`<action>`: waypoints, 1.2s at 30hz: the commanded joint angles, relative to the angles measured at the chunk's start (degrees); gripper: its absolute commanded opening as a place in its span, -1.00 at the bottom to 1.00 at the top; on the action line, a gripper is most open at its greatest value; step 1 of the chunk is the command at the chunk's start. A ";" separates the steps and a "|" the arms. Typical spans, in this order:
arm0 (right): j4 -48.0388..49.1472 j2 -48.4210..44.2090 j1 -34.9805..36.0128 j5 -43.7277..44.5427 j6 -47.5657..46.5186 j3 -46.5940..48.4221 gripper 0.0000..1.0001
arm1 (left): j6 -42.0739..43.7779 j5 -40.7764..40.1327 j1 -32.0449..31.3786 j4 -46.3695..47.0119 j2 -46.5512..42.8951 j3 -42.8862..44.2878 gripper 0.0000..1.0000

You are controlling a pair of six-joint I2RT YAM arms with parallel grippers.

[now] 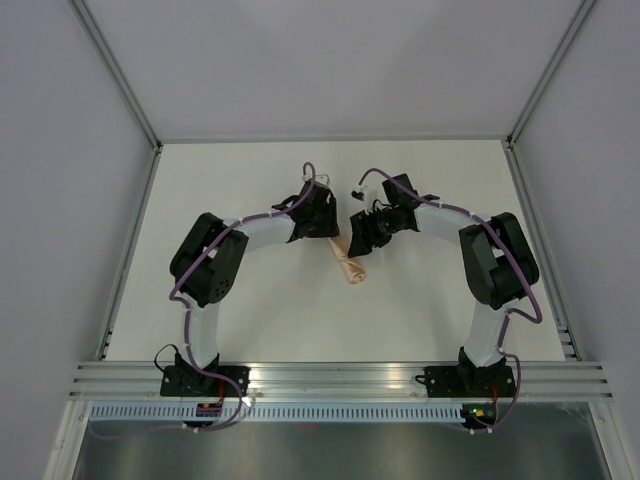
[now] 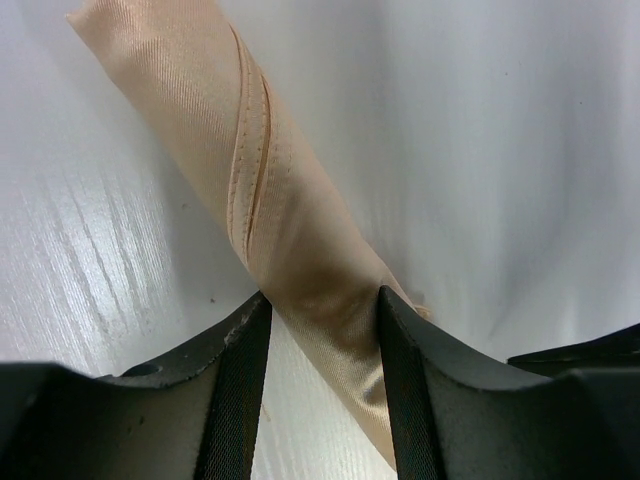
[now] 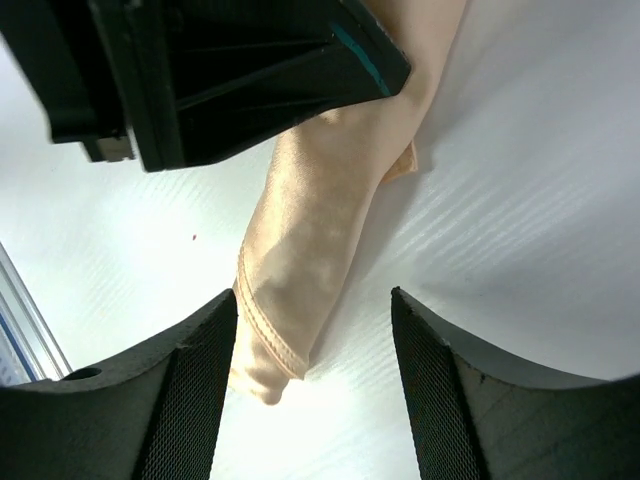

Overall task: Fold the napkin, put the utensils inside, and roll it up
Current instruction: Adjust the napkin at the center of the board.

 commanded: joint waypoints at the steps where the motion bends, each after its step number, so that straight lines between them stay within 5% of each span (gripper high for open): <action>1: -0.32 -4.33 -1.27 -3.20 1.65 2.57 0.37 | 5.62 0.79 0.55 -3.49 2.24 2.73 0.04; 20: 2.14 -8.99 -6.90 -4.69 4.64 1.60 0.37 | 22.67 7.12 0.64 -11.22 6.29 14.33 0.07; 36: 1.00 -8.82 -7.96 -4.60 5.17 2.75 0.37 | 26.10 10.10 0.64 -15.09 9.54 20.04 0.14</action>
